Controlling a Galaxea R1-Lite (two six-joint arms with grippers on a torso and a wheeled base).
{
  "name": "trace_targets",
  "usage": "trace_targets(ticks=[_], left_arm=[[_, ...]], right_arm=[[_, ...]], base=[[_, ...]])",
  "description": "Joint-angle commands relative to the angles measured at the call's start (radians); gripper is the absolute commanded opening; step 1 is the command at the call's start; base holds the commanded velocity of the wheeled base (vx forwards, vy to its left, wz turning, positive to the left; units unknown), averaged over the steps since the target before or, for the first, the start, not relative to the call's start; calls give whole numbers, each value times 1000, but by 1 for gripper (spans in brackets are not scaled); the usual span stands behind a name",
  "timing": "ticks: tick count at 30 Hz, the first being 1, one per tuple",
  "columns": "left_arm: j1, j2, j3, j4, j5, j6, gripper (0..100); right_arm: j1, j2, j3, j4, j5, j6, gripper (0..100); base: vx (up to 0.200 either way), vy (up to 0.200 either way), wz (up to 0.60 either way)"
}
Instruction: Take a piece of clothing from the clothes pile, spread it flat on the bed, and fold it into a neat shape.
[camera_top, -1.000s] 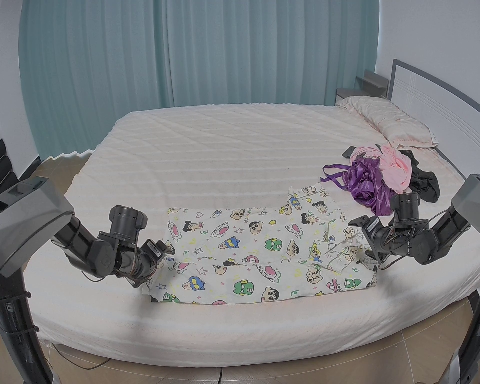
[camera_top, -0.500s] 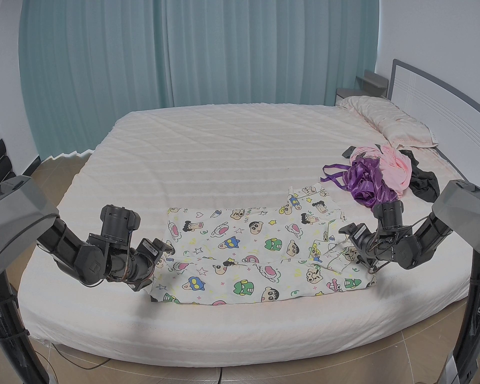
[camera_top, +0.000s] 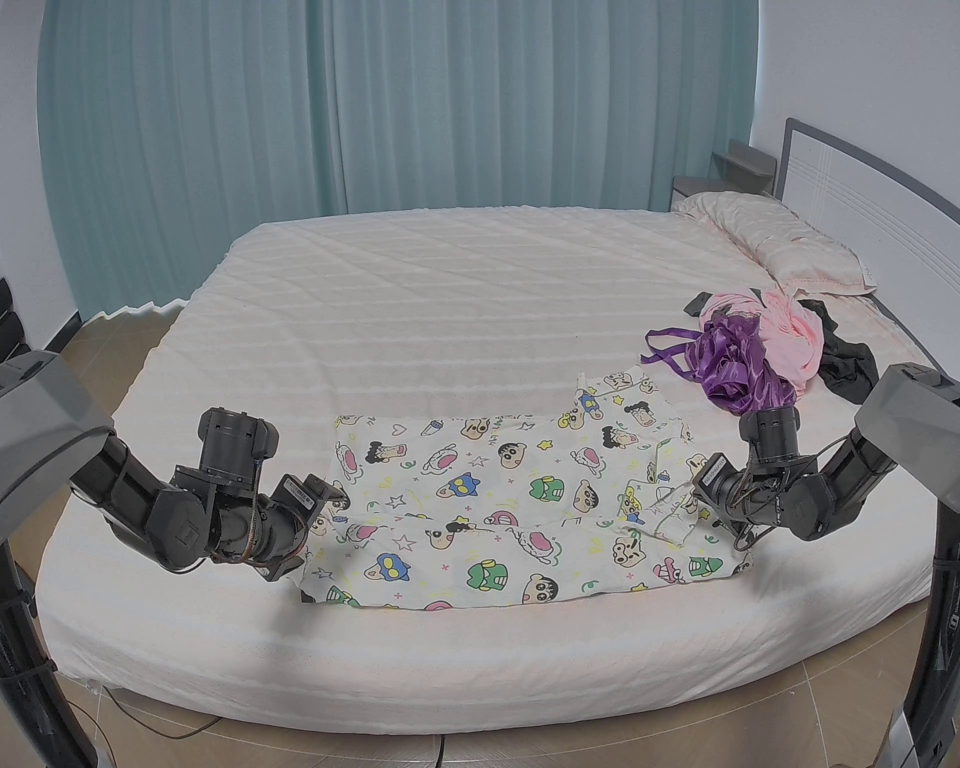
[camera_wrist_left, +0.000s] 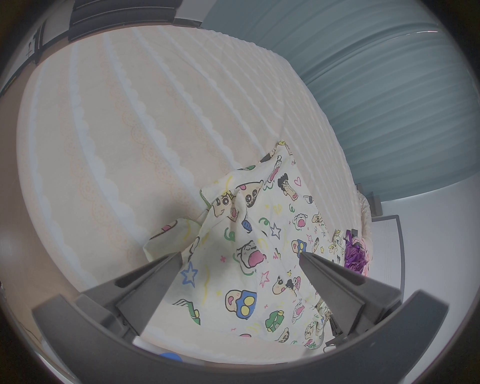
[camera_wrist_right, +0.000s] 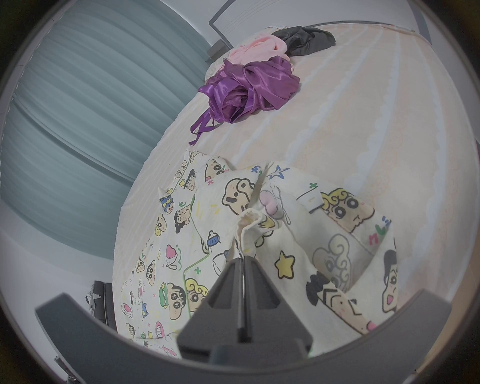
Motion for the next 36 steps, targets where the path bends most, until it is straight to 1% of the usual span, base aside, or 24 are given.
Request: trace_targets(ticks=[1,8,10,13,16,22,36], left_arm=[[0,-2,3,0,0,-1,100],[0,3,9,0,-1,0,100],[0,9,20,-2,-18,2,100],[1,18,39,-2,-81,2,100],[11,17,44,-3,-103,2,100],[11,17,50,-2,-103,3,100],[11,20,55,-3,-103,3,100]], right_arm=[[8,-61,21,7,-6,1,0],[11,-183,96,48,-8,-2,0],[11,-219,118,76,-8,-11,0],[14,-285,149,123,-8,-33,0],[48,-326,189,157,-10,-34,0],[95,-369,265,153,-13,-33,0],[106,-384,373,148,-13,-30,0]], base=[[0,0,0],[0,0,0],[0,0,0],[0,0,0],[0,0,0],[0,0,0],[0,0,0]])
